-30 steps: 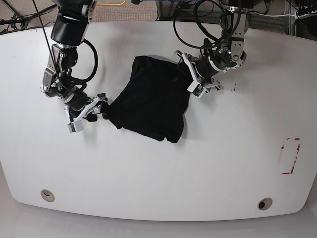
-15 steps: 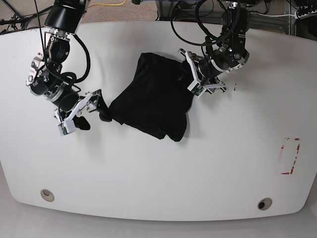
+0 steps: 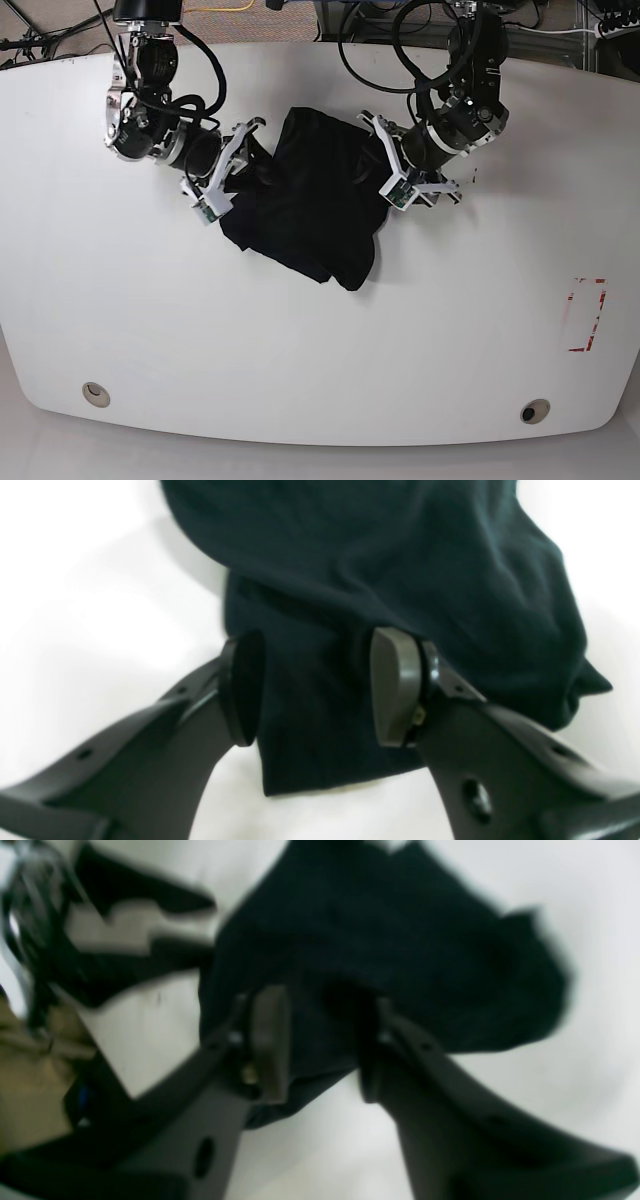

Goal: Fold the T-shirt properly
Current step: 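Grasp the shirt's edges with both grippers and fold the bundle over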

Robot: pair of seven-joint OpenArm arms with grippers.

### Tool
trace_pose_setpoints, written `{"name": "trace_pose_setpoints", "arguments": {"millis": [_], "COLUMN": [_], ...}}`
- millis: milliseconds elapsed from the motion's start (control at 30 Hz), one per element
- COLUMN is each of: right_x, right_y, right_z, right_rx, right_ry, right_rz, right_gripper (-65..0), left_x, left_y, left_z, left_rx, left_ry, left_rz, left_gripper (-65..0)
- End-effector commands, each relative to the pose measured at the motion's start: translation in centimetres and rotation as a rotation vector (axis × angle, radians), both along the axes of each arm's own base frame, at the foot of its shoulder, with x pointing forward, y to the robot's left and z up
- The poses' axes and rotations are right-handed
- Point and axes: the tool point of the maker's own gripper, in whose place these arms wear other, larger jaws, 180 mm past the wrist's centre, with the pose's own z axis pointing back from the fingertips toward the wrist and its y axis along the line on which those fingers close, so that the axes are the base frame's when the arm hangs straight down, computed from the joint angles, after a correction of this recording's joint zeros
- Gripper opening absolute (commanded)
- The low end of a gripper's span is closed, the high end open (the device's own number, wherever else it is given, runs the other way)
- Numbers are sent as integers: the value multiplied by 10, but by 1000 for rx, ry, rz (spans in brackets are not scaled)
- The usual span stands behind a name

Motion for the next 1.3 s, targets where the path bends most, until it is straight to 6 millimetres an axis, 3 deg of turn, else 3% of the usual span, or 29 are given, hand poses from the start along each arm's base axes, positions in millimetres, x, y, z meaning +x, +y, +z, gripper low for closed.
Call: {"name": "trace_pose_setpoints", "arguments": {"millis": [0, 333, 467, 667, 933, 1100, 1200, 1267], "right_x": [2, -12, -20, -31, -44, -46, -47, -47], "right_y": [20, 51, 52, 57, 67, 67, 67, 67], "right_z": [12, -29, -50, -63, -66, -67, -68, -68], "right_rx": [76, 181, 195, 201, 196, 197, 194, 194], "right_ry": [-40, 85, 137, 168, 185, 191, 192, 193], "right_rz": [39, 64, 68, 87, 138, 138, 138, 138], "right_gripper": [-490, -479, -479, -479, -479, -479, -479, -479], "left_x": [6, 19, 34, 62, 108, 122, 131, 141], "left_y": [-6, -5, -3, -8, -26, -42, -56, -54], "left_z": [18, 42, 53, 62, 30, 14, 14, 14], "left_rx": [-37, -37, -35, -62, -116, -116, -173, -196], "left_ry": [-54, -129, -169, -192, -70, -16, -19, -31], "left_rz": [-7, -5, 3, 40, 108, 74, 85, 131], "left_gripper": [-344, -344, -344, -343, -340, -343, -343, -340]}}
